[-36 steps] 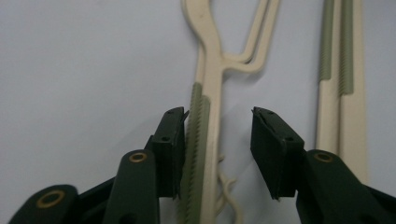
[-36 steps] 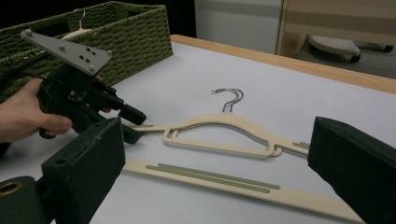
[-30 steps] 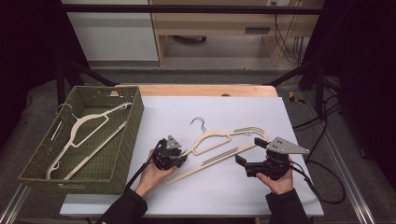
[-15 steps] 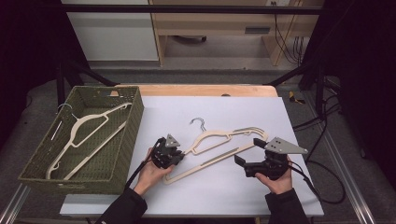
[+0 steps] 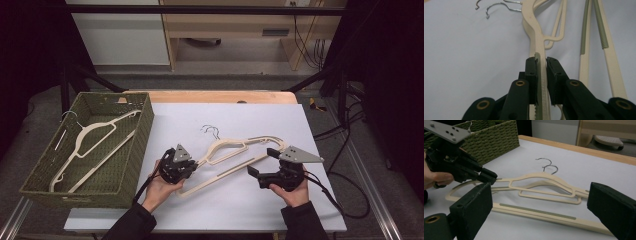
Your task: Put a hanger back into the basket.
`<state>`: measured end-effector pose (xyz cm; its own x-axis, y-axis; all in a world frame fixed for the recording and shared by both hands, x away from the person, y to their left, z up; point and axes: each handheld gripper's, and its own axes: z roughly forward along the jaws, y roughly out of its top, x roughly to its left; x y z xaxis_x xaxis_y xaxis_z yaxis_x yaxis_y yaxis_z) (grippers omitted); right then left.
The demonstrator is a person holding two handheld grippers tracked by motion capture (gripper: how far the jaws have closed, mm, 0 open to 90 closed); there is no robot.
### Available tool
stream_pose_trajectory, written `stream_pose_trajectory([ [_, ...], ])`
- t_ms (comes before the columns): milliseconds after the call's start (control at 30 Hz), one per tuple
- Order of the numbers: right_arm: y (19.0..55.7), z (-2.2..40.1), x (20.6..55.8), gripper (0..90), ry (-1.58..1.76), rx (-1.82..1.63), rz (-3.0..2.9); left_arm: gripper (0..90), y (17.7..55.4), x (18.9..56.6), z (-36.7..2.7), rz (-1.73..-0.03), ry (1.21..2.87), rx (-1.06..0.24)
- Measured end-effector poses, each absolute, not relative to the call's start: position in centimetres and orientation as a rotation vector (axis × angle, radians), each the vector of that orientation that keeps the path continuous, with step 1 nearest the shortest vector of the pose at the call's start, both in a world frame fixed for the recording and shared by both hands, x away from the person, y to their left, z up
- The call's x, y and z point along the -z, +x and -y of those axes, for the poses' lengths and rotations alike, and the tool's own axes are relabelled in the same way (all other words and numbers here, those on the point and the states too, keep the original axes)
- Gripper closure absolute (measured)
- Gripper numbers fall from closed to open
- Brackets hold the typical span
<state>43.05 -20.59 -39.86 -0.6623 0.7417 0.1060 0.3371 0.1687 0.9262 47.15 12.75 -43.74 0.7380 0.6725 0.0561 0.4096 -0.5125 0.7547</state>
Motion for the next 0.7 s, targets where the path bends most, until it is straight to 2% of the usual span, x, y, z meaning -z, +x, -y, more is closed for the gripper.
stream_pose_trajectory([
  [700, 48.9, 14.2, 39.6, 15.0, 1.039, -1.484, -2.129, 79.7, 44.3, 40.3, -12.4, -0.738, 2.126, -0.585],
])
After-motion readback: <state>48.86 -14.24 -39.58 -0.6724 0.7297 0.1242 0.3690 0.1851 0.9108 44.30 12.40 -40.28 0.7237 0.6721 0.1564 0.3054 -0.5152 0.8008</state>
